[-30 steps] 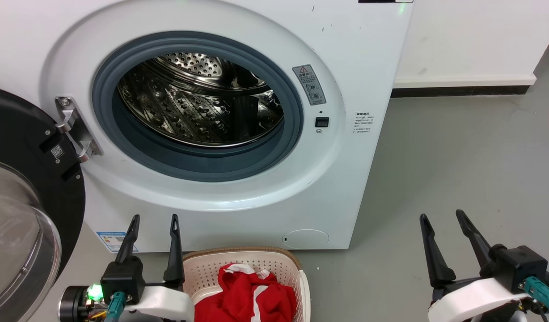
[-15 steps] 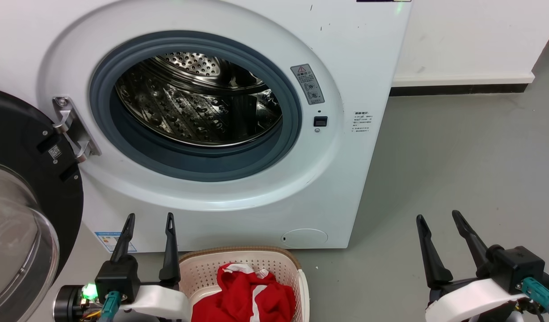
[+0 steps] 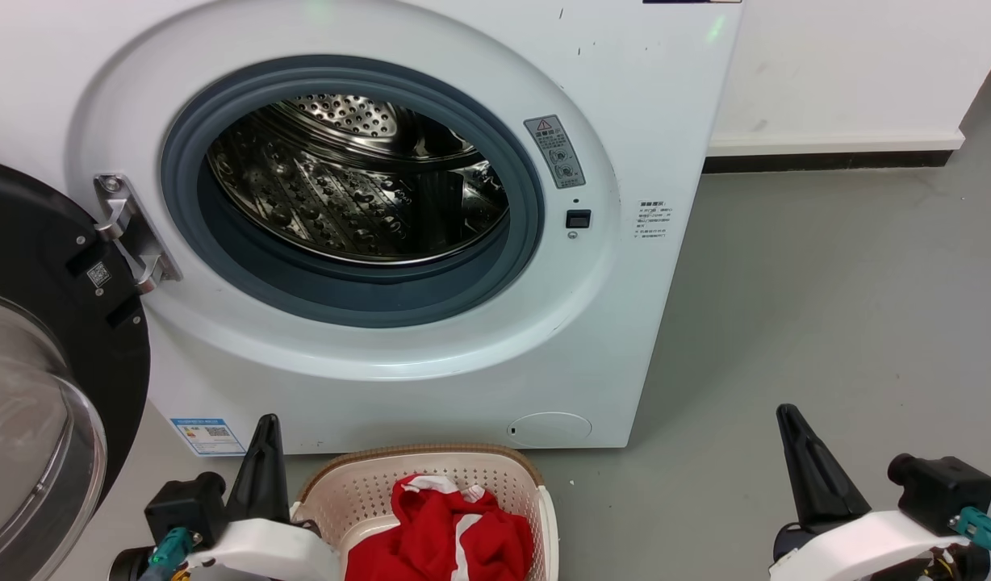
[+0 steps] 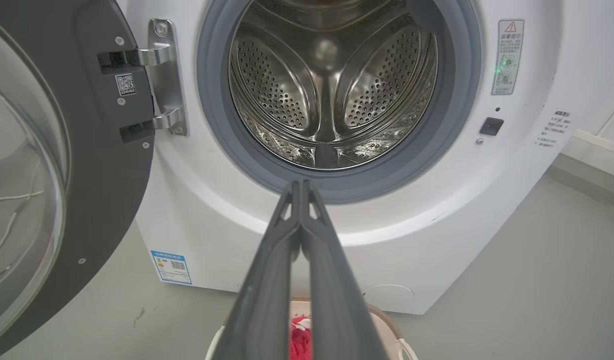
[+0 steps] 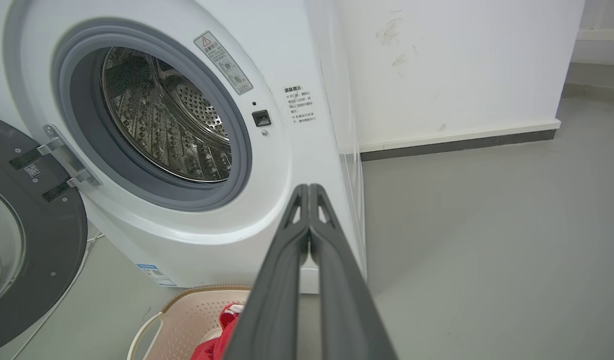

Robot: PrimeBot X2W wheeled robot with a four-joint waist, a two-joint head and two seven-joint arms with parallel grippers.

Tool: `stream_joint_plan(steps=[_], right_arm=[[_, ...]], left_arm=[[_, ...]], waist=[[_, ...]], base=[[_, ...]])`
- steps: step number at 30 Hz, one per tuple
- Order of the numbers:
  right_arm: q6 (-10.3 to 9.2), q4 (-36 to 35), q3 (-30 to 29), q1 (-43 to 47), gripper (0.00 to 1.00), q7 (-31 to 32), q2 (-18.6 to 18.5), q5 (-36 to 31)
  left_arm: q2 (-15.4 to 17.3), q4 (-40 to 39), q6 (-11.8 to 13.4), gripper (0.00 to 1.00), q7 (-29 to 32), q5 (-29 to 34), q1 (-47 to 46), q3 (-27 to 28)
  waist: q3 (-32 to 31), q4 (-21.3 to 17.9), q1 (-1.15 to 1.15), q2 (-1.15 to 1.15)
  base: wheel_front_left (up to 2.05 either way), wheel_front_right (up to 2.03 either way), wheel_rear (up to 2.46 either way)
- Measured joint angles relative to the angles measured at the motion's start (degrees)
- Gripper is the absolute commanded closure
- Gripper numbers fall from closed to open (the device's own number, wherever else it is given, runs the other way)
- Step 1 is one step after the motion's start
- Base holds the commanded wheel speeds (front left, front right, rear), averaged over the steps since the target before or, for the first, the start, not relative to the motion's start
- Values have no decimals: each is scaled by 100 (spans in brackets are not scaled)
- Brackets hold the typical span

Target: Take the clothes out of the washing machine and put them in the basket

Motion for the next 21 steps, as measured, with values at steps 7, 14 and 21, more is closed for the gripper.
stream_joint_plan(steps=[7, 14, 21], right_arm=[[0, 166, -16, -66, 100, 32, -35, 797], [0, 294, -45, -192, 100, 56, -64, 1515], [-1, 425, -85, -287, 100, 92, -94, 2167]], left_arm=[[-24, 83, -105, 100, 160, -747, -82, 120], [-53, 148, -205, 100, 309, -1438, -113, 209], [-96, 205, -310, 100, 445, -2078, -208, 307]], waist=[[4, 3, 0, 0], [7, 5, 0, 0], [11, 8, 0, 0]], base=[[0, 0, 0], [0, 0, 0], [0, 0, 0]])
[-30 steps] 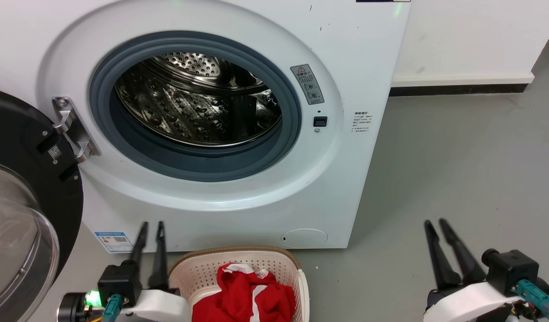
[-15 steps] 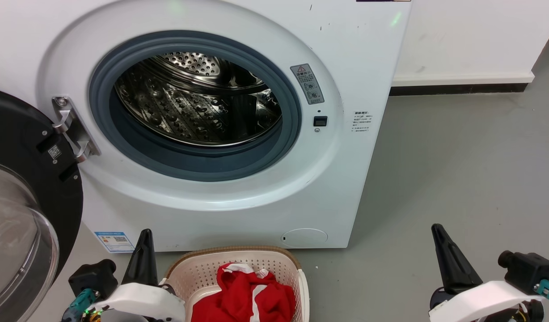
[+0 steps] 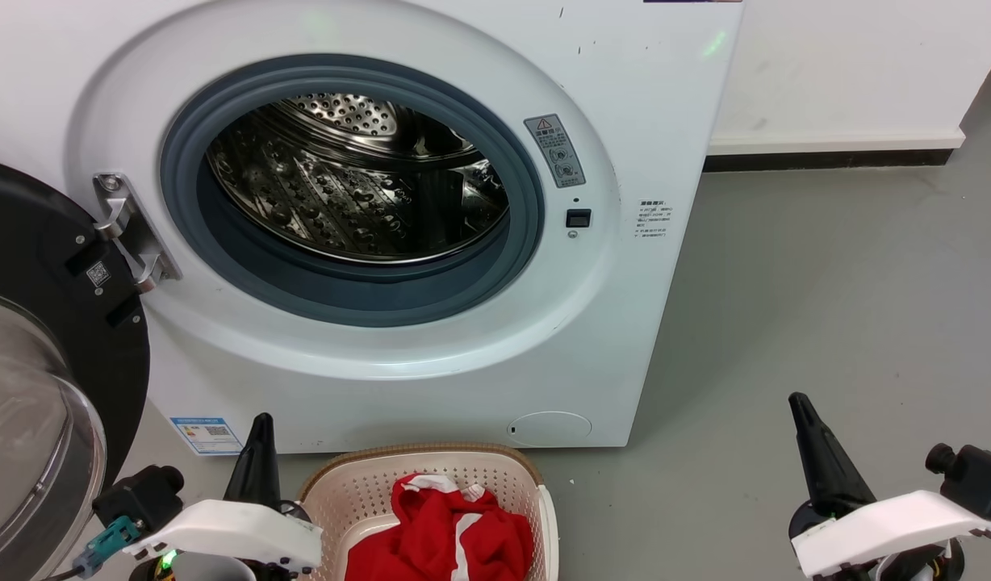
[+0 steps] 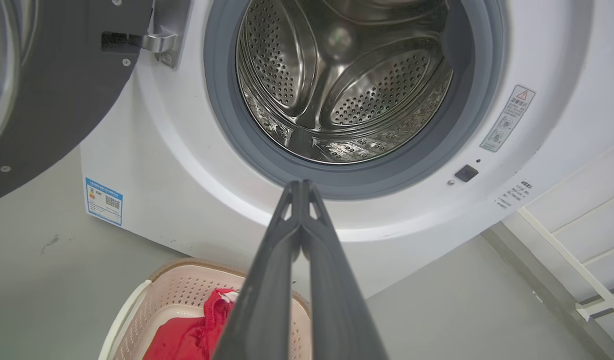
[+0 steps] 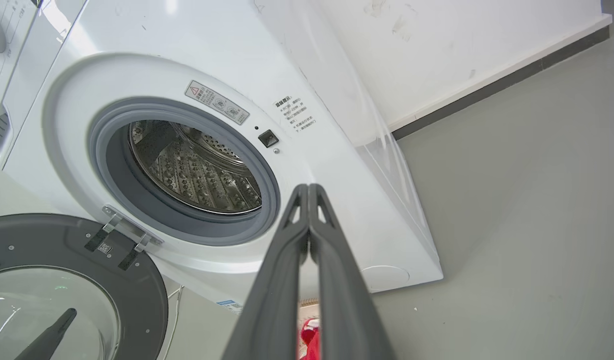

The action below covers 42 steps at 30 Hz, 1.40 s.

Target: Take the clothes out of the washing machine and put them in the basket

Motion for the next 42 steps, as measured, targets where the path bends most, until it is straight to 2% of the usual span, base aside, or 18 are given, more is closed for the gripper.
stream_joint_plan(steps=[26, 42], right_arm=[[0, 425, -151, -260, 100, 148, -51, 2084], [0, 636, -256, -416, 100, 235, -58, 3063]], left_arm=[[-116, 233, -331, 100, 454, -2065, -194, 299], [-158, 331, -493, 100, 677, -3058, -270, 432]], waist=[[14, 11, 0, 0], [22, 18, 0, 0]], base=[[0, 0, 0], [0, 0, 0]])
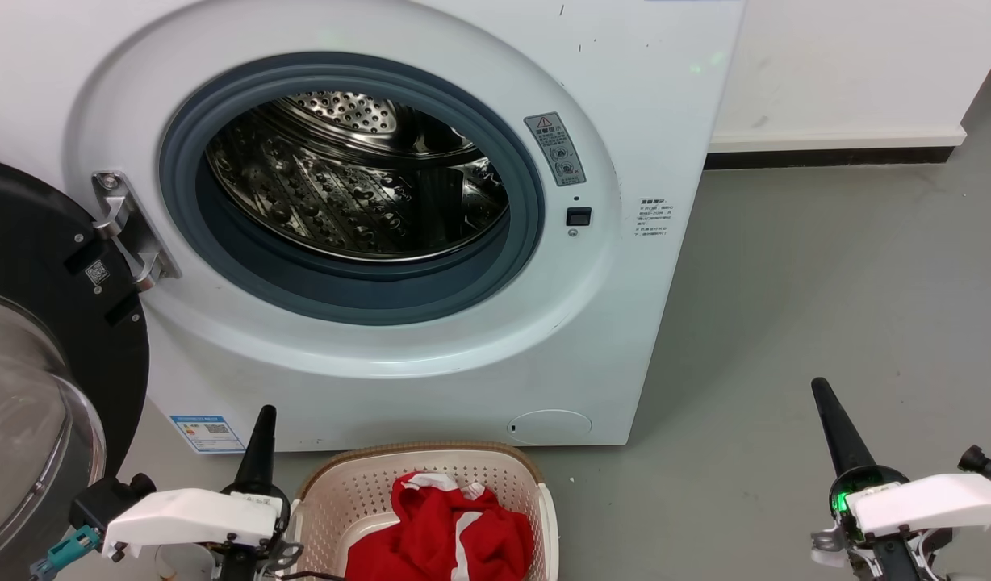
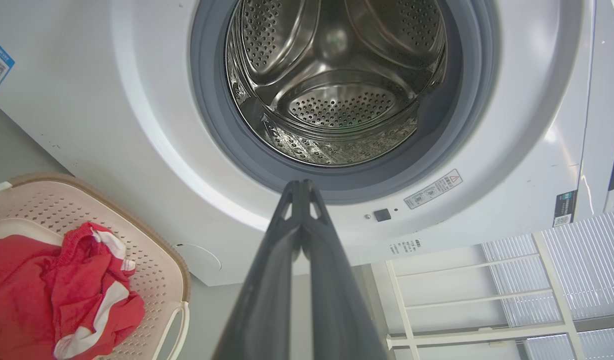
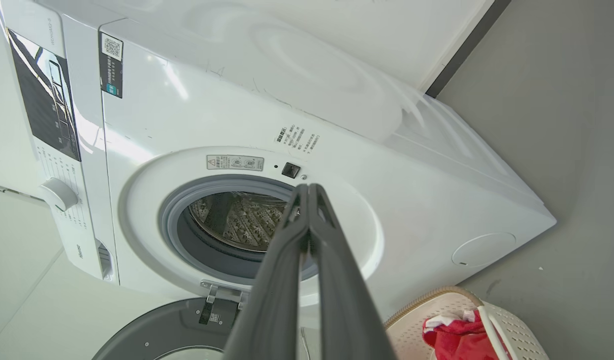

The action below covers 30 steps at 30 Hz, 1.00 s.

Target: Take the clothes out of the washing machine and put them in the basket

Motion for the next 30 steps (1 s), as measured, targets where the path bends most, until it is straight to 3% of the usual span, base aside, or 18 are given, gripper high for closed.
stream_joint_plan(steps=[30], right_arm=[[0, 312, -189, -228, 100, 170, 4, 1488]], left_arm=[[-98, 159, -242, 100, 327, -1530, -187, 231]], waist=[[15, 12, 0, 0]], base=[[0, 0, 0]])
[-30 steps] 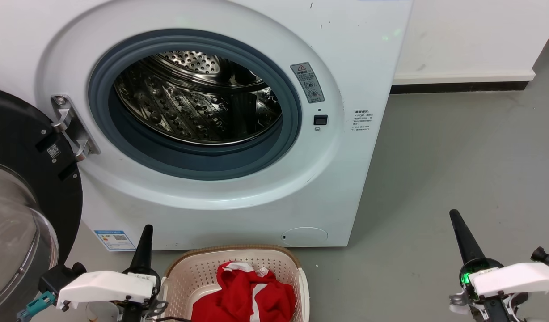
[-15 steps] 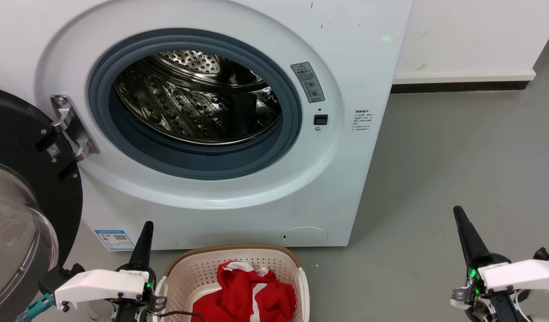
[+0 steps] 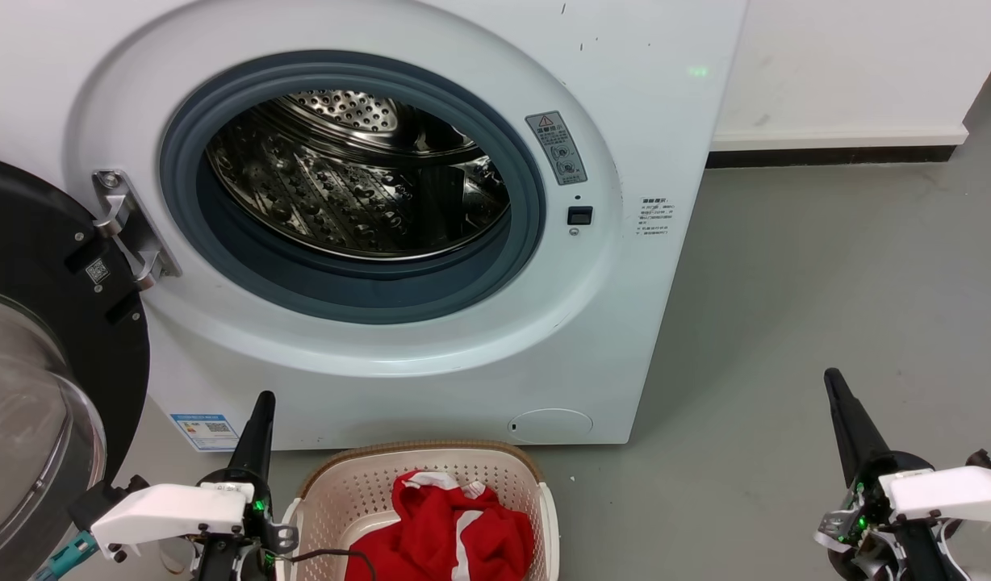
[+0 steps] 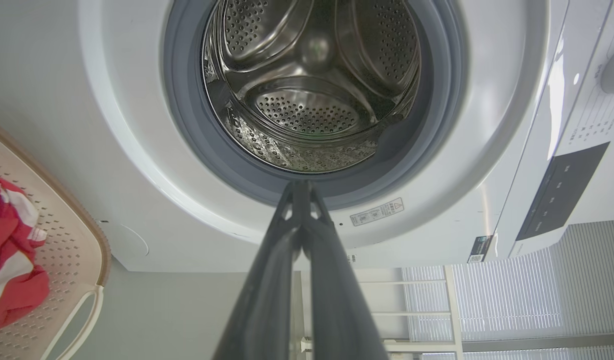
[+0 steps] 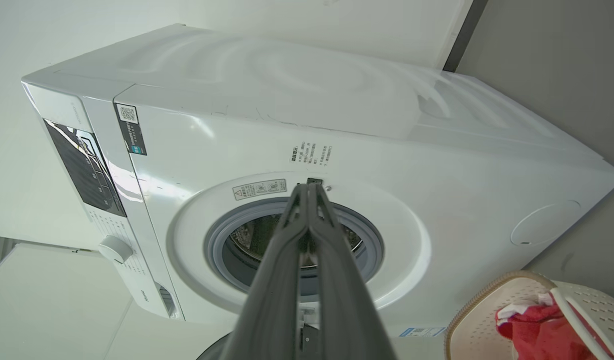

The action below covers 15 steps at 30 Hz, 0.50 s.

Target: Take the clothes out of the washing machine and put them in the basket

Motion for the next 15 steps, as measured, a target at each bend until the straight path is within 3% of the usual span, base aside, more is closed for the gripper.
stream_joint_plan(steps=[15], right_arm=[[0, 136, -88, -81, 100, 64, 10, 614]], left_arm=[[-31, 64, -99, 100, 153, -637, -46, 86]], waist=[[8, 6, 0, 0]], base=[[0, 0, 0]])
